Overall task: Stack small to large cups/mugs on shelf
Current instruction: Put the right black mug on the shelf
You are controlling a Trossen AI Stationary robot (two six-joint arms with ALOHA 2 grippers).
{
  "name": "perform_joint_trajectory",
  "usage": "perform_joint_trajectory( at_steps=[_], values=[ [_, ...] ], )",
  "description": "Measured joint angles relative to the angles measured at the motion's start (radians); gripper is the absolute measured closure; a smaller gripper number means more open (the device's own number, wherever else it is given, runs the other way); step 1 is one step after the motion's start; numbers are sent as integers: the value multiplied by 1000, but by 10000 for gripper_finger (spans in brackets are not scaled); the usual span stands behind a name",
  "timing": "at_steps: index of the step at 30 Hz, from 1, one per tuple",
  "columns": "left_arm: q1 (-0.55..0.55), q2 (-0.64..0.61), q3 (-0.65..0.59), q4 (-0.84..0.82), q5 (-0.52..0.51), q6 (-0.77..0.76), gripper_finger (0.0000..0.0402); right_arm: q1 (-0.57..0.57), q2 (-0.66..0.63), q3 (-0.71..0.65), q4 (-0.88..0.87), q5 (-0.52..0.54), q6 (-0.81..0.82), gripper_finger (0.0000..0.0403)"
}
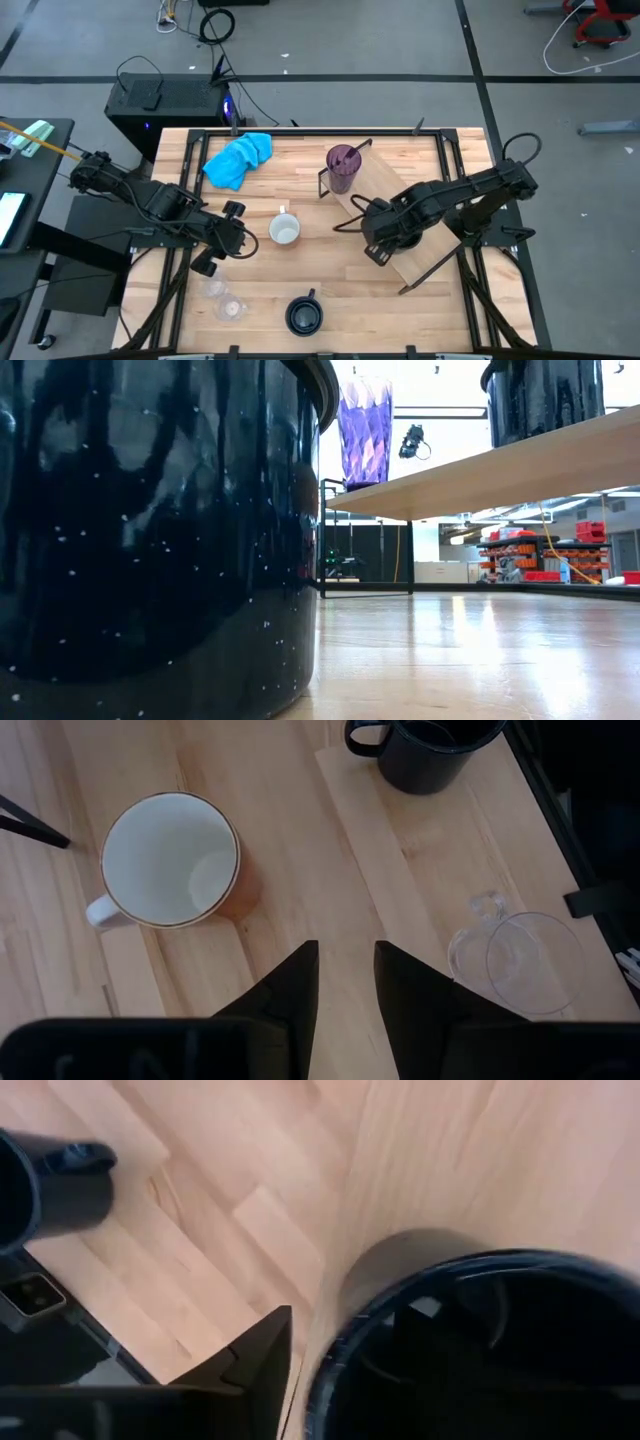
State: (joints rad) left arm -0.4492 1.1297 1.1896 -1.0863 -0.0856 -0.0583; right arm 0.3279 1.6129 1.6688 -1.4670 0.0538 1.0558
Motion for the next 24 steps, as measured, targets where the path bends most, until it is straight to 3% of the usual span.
perform_joint_trajectory(
  at_steps=[9, 17, 24],
  values=[
    [0, 0, 0, -1, 0, 2, 294, 29, -119, 1, -17, 155, 14, 179],
    [0, 0, 0, -2, 0, 2, 294, 96, -145, -9, -104, 201, -63, 195],
    [0, 0, 0, 0, 0, 26, 294, 114, -199, -80, -103, 204, -6, 214]
  ],
)
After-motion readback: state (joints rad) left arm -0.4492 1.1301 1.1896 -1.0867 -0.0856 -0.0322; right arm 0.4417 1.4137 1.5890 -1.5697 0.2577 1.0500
